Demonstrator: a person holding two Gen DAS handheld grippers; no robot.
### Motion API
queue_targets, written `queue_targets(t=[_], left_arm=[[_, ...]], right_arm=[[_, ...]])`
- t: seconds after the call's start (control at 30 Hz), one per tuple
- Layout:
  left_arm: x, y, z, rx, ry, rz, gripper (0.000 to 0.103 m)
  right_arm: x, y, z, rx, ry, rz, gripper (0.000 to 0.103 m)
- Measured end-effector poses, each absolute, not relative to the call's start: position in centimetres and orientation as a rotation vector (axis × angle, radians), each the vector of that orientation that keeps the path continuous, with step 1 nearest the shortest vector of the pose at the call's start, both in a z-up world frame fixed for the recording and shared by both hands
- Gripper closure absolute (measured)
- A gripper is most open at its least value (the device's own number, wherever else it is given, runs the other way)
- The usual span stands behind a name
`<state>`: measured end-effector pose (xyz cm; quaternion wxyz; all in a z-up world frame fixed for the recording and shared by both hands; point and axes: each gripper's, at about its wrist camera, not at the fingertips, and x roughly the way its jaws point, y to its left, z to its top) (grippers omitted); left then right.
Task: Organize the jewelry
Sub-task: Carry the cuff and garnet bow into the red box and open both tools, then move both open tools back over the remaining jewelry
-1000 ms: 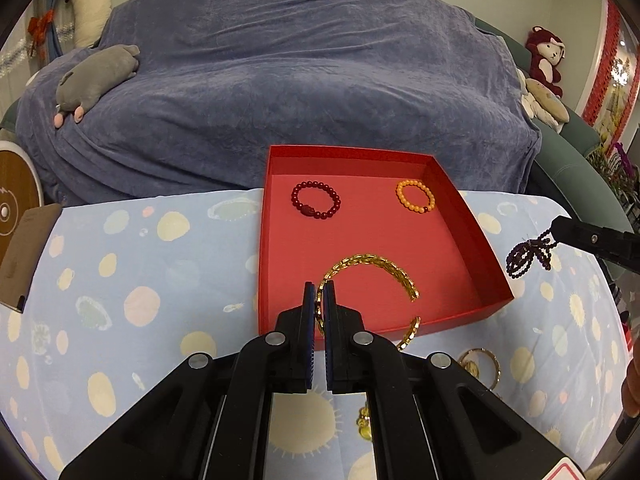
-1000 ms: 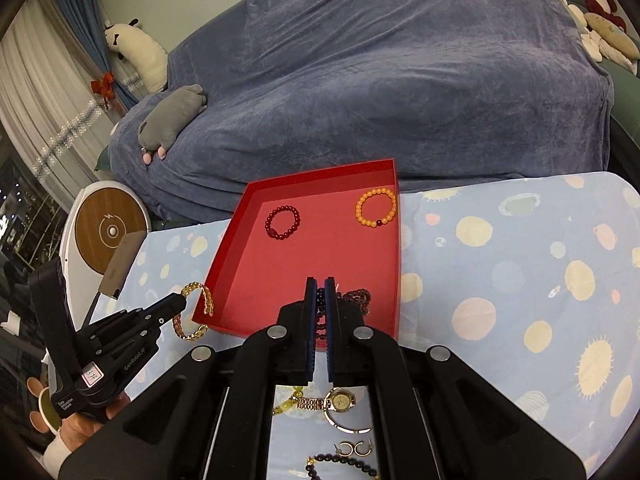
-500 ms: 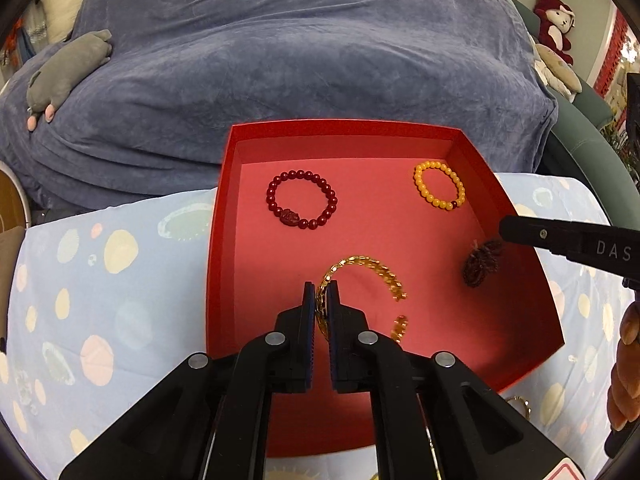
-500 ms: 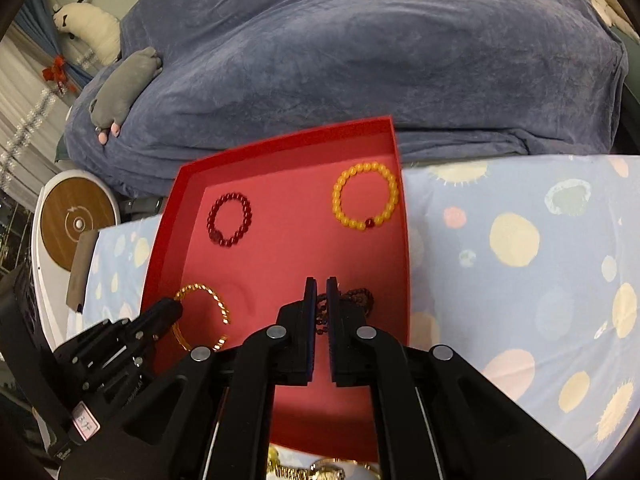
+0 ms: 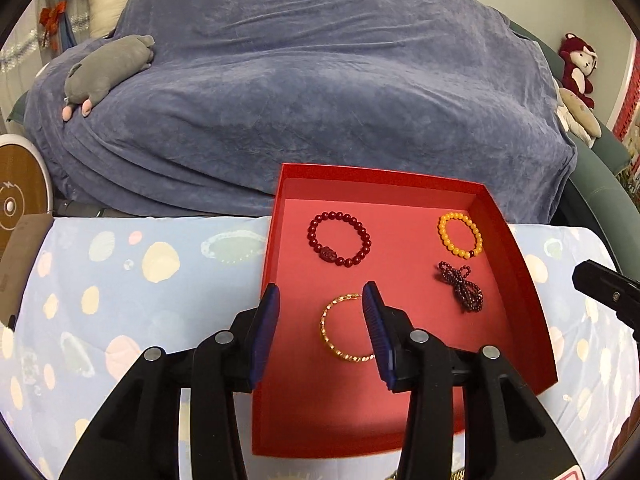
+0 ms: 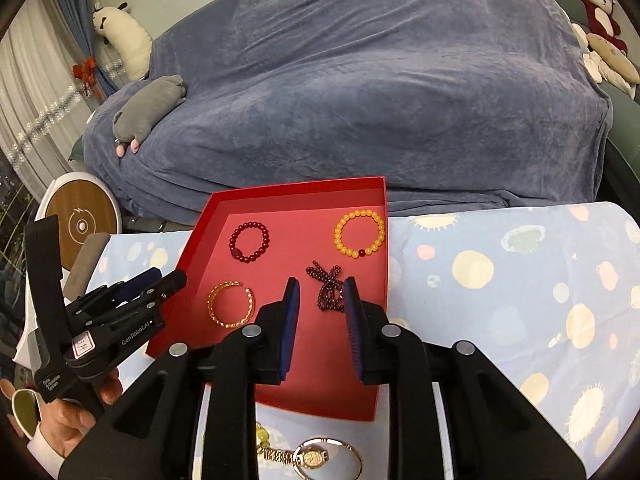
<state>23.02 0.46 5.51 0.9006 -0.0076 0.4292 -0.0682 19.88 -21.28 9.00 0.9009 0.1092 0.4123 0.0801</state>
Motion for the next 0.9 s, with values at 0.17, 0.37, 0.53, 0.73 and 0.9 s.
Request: queue_targets(t=[0.17, 0.37, 0.53, 0.73, 0.9], left_arm=[[20.1, 2.4, 6.4, -0.029, 0.867, -0.122, 0.062], [16.4, 3.8, 7.0, -0.044, 0.860, -0.115, 0.062], [13.2, 4.3, 6.9, -0.041, 0.859, -0.111, 0.062], [10.0, 4.5, 5.5, -0.053, 0.898, -0.132, 0.062], [8.6, 4.6, 4.0, -0.081, 0.923, -0.126, 0.055]], right_arm=[[16.4, -21.3, 9.8, 0.221, 0.831, 0.171, 0.077], [12.4, -21.0, 9.7, 0.200, 0.823, 0.153, 0.076], [9.4, -21.1, 8.5, 0.231, 0.841, 0.159, 0.076], [6.7, -20.9, 7.0, 0.235, 0.866, 0.150, 0.076], [5.2, -20.7, 5.9, 0.217, 0.869, 0.130, 0.076]])
